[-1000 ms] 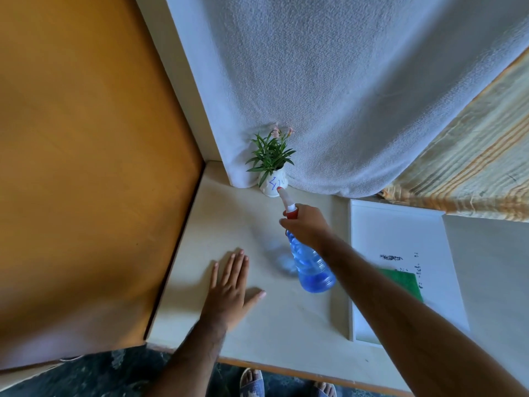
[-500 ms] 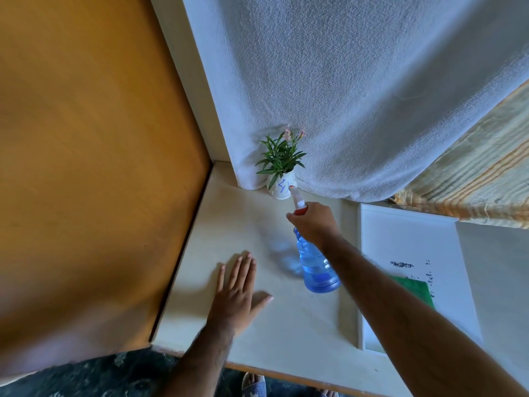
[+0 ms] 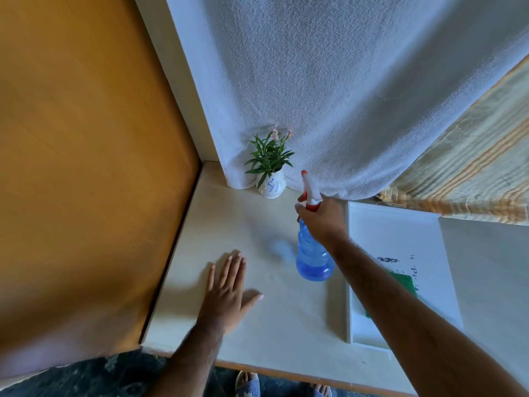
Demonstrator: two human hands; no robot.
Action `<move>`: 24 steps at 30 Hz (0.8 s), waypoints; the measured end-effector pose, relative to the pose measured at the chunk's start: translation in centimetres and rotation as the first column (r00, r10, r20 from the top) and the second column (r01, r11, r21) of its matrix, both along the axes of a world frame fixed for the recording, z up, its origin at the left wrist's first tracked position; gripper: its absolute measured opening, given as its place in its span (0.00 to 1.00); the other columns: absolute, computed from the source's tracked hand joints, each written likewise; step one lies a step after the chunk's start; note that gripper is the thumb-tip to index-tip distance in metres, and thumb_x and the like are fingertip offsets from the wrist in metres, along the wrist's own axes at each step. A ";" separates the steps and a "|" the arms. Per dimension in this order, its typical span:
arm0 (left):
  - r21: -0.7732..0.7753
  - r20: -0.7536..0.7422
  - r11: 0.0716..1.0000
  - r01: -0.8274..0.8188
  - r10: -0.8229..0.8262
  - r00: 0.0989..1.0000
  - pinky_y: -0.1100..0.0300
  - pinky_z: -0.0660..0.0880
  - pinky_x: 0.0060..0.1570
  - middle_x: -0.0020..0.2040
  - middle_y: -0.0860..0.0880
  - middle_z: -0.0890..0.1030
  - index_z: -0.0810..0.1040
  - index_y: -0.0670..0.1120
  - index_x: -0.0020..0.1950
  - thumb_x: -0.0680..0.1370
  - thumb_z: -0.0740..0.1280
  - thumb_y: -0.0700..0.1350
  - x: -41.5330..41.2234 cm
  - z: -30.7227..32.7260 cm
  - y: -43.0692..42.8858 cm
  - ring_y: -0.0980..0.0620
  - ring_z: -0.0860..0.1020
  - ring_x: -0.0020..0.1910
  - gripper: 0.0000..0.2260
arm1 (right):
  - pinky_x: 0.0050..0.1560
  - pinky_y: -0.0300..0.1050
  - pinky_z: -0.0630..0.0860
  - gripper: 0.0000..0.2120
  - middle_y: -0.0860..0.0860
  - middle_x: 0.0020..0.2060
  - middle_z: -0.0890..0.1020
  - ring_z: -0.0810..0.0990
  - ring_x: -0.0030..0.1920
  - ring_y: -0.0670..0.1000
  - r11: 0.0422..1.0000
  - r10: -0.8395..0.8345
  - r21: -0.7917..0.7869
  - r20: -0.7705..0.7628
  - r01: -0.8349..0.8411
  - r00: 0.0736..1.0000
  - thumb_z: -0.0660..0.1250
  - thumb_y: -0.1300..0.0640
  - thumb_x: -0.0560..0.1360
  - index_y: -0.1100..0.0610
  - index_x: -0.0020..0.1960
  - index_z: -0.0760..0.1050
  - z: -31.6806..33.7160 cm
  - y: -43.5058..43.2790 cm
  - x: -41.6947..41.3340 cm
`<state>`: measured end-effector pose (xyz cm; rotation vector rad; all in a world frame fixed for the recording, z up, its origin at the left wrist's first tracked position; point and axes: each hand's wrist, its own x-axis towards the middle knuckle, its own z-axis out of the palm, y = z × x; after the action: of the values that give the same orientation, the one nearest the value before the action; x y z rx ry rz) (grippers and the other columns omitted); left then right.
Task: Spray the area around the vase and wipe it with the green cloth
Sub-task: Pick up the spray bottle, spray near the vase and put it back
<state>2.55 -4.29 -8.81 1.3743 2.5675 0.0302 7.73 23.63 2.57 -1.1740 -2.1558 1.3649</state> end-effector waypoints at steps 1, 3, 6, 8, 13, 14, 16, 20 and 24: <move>0.004 -0.004 1.000 0.002 -0.002 1.000 0.41 0.45 0.76 0.82 0.41 0.58 0.58 0.40 0.81 0.78 0.51 0.71 0.0 0.0 0.0 0.40 0.58 0.81 0.43 | 0.37 0.39 0.76 0.04 0.47 0.28 0.84 0.83 0.30 0.43 0.999 -0.030 0.018 -0.084 0.032 0.996 0.72 0.55 0.72 0.48 0.44 0.79 0.5 0.4 0.6; 0.012 -0.007 1.000 0.006 -0.006 1.000 0.42 0.44 0.76 0.82 0.41 0.58 0.58 0.40 0.81 0.78 0.50 0.71 -0.1 0.0 0.0 0.40 0.58 0.81 0.43 | 0.36 0.36 0.77 0.05 0.44 0.29 0.85 0.83 0.30 0.42 0.992 -0.092 0.061 -0.223 0.108 0.970 0.72 0.53 0.72 0.46 0.47 0.79 1.6 1.6 1.9; 0.004 -0.008 1.000 0.011 -0.011 1.000 0.40 0.47 0.76 0.82 0.40 0.58 0.58 0.39 0.81 0.78 0.46 0.72 0.0 0.1 0.0 0.40 0.57 0.80 0.44 | 0.37 0.35 0.77 0.08 0.42 0.32 0.85 0.84 0.33 0.42 0.957 -0.190 0.144 -0.348 0.252 0.918 0.72 0.48 0.72 0.46 0.51 0.80 2.9 4.1 3.9; 0.000 -0.003 1.000 0.016 -0.016 1.000 0.40 0.46 0.76 0.82 0.40 0.59 0.58 0.39 0.81 0.78 0.43 0.73 0.0 0.1 0.1 0.39 0.58 0.80 0.45 | 0.42 0.46 0.82 0.10 0.46 0.34 0.85 0.86 0.37 0.47 0.921 -0.270 0.164 -0.388 0.354 0.881 0.73 0.46 0.72 0.46 0.52 0.79 3.2 6.1 5.3; 0.005 -0.002 1.000 0.018 -0.018 1.000 0.44 0.41 0.77 0.81 0.40 0.60 0.59 0.38 0.80 0.78 0.42 0.73 0.1 0.2 0.3 0.40 0.60 0.80 0.45 | 0.46 0.52 0.81 0.13 0.46 0.38 0.84 0.83 0.39 0.45 0.863 -0.329 0.238 -0.403 0.445 0.854 0.73 0.42 0.74 0.47 0.54 0.77 2.3 9.9 8.0; 0.001 -0.002 1.000 0.017 -0.017 1.000 0.44 0.41 0.77 0.81 0.40 0.60 0.59 0.39 0.80 0.78 0.43 0.73 0.1 0.1 0.3 0.41 0.60 0.80 0.45 | 0.45 0.51 0.81 0.14 0.44 0.38 0.83 0.82 0.39 0.44 0.859 -0.333 0.243 -0.404 0.451 0.852 0.73 0.40 0.74 0.47 0.53 0.77 2.0 10.4 8.4; -0.009 -0.001 1.000 0.015 -0.015 1.000 0.44 0.41 0.77 0.82 0.40 0.58 0.58 0.39 0.81 0.78 0.45 0.73 0.0 0.0 0.2 0.41 0.58 0.80 0.44 | 0.45 0.49 0.79 0.16 0.42 0.41 0.82 0.82 0.39 0.44 0.859 -0.329 0.246 -0.405 0.449 0.853 0.73 0.39 0.73 0.48 0.52 0.77 1.3 11.2 9.0; -0.017 0.002 1.000 0.016 -0.016 1.000 0.46 0.39 0.77 0.82 0.40 0.57 0.55 0.40 0.81 0.78 0.48 0.72 0.0 -0.1 0.3 0.41 0.56 0.81 0.44 | 0.46 0.45 0.80 0.13 0.49 0.43 0.85 0.82 0.40 0.44 0.871 -0.333 0.216 -0.403 0.442 0.853 0.75 0.39 0.73 0.45 0.46 0.75 -0.4 12.0 10.1; -0.026 -0.007 0.999 0.021 -0.021 1.000 0.45 0.39 0.78 0.82 0.40 0.57 0.56 0.40 0.81 0.78 0.48 0.72 -0.1 -0.2 0.2 0.41 0.57 0.81 0.44 | 0.42 0.27 0.71 0.19 0.41 0.32 0.78 0.77 0.37 0.34 0.894 -0.322 0.152 -0.435 0.421 0.841 0.75 0.39 0.72 0.53 0.40 0.73 -1.7 12.2 10.4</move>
<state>2.44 -4.04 -8.98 1.3950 2.5504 -0.0113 18.17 35.80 0.92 -1.0415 -1.6388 1.0251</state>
